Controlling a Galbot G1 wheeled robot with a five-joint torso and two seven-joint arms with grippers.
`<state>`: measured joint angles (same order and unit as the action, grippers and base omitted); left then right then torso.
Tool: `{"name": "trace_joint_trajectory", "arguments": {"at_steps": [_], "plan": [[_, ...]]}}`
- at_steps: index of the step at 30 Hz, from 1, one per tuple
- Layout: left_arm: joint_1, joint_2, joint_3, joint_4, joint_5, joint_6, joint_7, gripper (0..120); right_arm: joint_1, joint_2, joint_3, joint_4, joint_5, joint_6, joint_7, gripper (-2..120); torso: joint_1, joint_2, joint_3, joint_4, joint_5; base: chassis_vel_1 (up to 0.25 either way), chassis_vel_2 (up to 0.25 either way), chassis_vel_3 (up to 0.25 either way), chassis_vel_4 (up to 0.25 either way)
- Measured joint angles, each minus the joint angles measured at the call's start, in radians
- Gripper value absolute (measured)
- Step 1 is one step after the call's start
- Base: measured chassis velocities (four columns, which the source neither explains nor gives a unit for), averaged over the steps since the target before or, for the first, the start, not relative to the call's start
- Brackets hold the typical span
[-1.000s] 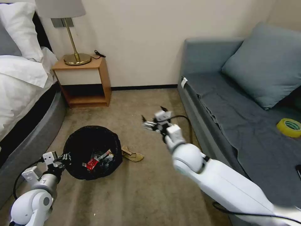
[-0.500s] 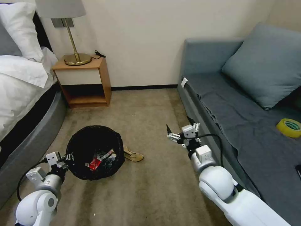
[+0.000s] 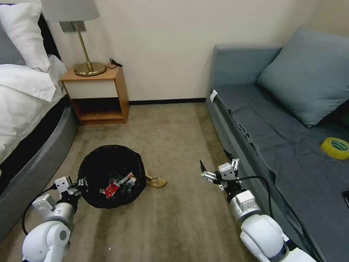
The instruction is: Pick up the trash bin, then pick up the garbage on the floor and place it into the trash bin.
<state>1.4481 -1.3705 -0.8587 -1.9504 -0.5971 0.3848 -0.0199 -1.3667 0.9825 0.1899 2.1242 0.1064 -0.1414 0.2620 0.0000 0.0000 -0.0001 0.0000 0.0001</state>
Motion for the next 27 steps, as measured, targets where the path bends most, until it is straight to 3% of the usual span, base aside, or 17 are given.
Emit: {"name": "trace_joint_trajectory", "arguments": {"at_steps": [11,27], "plan": [[0.000,-0.014,0.015,-0.013,0.020,-0.001,-0.007,4,-0.040,-0.006,0.055,0.011,0.005,0.037,-0.045,100,0.000,0.000,0.000,0.0000,0.0000,0.000,0.000,0.000,0.000],[-0.005,0.029,-0.015,0.004,-0.022,-0.001,-0.008,4,-0.025,-0.005,0.026,-0.008,0.005,0.035,-0.090,100,0.000,0.000,0.000,0.0000,-0.0001,0.000,0.000,0.000,0.000]]}}
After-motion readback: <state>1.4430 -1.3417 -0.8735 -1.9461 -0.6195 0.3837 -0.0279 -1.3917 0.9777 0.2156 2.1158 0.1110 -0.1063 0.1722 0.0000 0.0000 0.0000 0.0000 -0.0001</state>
